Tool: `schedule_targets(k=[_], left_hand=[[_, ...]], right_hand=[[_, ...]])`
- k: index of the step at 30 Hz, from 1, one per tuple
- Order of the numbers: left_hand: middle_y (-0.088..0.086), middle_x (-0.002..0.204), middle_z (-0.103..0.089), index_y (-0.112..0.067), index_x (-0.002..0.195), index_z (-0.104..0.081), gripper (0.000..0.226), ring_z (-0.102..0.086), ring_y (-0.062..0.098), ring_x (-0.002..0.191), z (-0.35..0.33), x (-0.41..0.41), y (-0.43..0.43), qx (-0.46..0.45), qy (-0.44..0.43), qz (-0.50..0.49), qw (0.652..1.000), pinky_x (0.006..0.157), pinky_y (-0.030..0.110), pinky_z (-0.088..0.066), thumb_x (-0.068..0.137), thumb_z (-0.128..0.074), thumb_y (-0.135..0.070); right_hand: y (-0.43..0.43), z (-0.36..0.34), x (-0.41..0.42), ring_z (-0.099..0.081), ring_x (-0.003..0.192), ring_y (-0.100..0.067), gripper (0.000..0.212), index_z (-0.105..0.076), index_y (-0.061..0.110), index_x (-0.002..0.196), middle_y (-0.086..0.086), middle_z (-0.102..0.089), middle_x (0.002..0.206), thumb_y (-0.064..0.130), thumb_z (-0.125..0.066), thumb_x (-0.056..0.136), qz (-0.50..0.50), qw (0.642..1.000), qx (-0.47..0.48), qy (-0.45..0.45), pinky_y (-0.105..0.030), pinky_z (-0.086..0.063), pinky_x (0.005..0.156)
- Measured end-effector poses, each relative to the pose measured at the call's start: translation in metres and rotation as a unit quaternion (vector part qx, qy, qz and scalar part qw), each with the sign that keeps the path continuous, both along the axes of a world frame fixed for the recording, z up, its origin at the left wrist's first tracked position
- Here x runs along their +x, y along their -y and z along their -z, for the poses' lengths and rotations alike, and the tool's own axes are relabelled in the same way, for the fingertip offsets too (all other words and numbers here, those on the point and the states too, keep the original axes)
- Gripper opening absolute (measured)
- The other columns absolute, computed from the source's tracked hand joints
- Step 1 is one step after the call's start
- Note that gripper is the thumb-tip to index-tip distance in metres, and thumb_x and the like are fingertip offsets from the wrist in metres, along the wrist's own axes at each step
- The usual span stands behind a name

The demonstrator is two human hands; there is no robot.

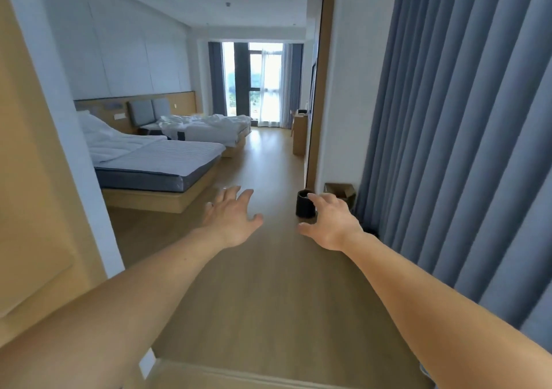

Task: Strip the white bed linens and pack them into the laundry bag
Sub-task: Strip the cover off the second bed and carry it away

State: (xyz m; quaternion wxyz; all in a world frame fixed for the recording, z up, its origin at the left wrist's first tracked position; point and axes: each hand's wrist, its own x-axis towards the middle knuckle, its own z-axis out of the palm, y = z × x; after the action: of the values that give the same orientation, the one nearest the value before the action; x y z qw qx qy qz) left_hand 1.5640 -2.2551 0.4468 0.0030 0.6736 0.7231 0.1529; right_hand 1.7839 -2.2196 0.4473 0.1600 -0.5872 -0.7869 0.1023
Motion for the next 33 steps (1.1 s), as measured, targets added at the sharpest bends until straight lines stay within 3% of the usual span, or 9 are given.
schedule_targets(k=[22, 27, 33], left_hand=[[0.003, 0.164, -0.018, -0.024, 0.155, -0.028, 0.064, -0.008, 0.021, 0.152, 0.013, -0.166, -0.444, 0.0, 0.009, 0.004, 1.0, 0.119, 0.051, -0.019, 0.099, -0.04, -0.053], [0.003, 0.164, -0.019, -0.025, 0.154, -0.029, 0.063, -0.011, 0.024, 0.152, 0.022, -0.199, -0.554, 0.003, 0.0, -0.02, 1.0, 0.118, 0.054, -0.019, 0.099, -0.04, -0.053], [0.005, 0.165, -0.019, -0.022, 0.155, -0.028, 0.065, -0.011, 0.026, 0.152, 0.005, -0.241, -0.67, 0.006, 0.003, -0.059, 0.998, 0.12, 0.056, -0.018, 0.099, -0.044, -0.052]], right_hand=[[-0.446, 0.009, -0.182, -0.013, 0.152, -0.025, 0.079, -0.022, 0.028, 0.159, 0.0, -0.019, 0.166, 0.051, -0.06, 0.093, -0.015, 1.0, 0.004, 0.013, -0.054, -0.029, 0.118], [-0.565, 0.02, -0.216, -0.012, 0.153, -0.026, 0.079, -0.022, 0.027, 0.159, -0.001, -0.018, 0.166, 0.052, -0.059, 0.093, -0.048, 0.999, 0.013, 0.016, -0.048, -0.026, 0.119], [-0.702, 0.005, -0.265, -0.014, 0.152, -0.026, 0.079, -0.024, 0.027, 0.159, 0.0, -0.017, 0.166, 0.054, -0.058, 0.093, -0.084, 0.996, 0.014, -0.001, -0.052, -0.027, 0.118]])
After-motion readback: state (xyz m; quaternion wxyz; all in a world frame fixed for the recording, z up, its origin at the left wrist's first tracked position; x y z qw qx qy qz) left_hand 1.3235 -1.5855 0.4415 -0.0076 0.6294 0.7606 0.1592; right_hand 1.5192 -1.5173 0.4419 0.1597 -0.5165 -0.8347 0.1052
